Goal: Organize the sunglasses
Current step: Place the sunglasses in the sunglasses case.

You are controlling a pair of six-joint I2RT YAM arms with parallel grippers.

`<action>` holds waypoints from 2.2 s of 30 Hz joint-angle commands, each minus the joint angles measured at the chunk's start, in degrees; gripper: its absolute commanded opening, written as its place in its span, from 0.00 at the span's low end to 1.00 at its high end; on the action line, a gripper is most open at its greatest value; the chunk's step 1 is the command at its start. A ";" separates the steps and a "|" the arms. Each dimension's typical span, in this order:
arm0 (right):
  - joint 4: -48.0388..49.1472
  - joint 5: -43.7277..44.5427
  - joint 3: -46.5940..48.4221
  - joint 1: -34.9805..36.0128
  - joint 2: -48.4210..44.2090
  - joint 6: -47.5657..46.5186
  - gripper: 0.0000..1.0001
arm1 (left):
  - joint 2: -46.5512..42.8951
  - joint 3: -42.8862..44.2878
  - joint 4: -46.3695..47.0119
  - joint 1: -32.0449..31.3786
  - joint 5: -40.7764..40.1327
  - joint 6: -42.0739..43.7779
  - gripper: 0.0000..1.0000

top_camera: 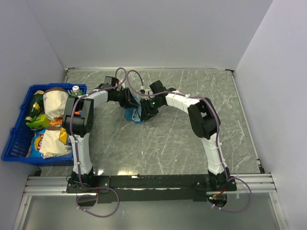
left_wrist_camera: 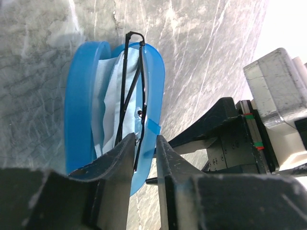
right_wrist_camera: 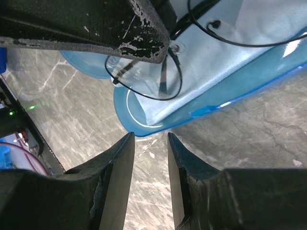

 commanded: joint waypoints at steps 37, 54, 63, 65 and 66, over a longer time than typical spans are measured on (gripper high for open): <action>0.56 1.61 1.34 -0.14 -0.13 -1.28 0.41 | -1.87 1.98 -4.30 -1.01 -3.71 2.93 0.33; 0.65 2.32 1.07 -0.41 -1.36 -1.63 0.41 | -3.90 7.00 -6.50 0.13 -2.39 4.78 0.48; 0.65 1.62 1.16 -1.73 -2.94 -1.63 0.41 | -4.34 6.82 -5.80 1.53 -0.37 4.08 0.51; 0.74 1.44 1.16 -1.64 -3.29 -2.07 0.42 | -4.42 7.17 -5.45 1.54 1.30 4.16 0.52; 0.65 1.09 1.25 -1.64 -3.73 -2.33 0.42 | -4.51 7.17 -5.01 1.54 2.17 3.90 0.53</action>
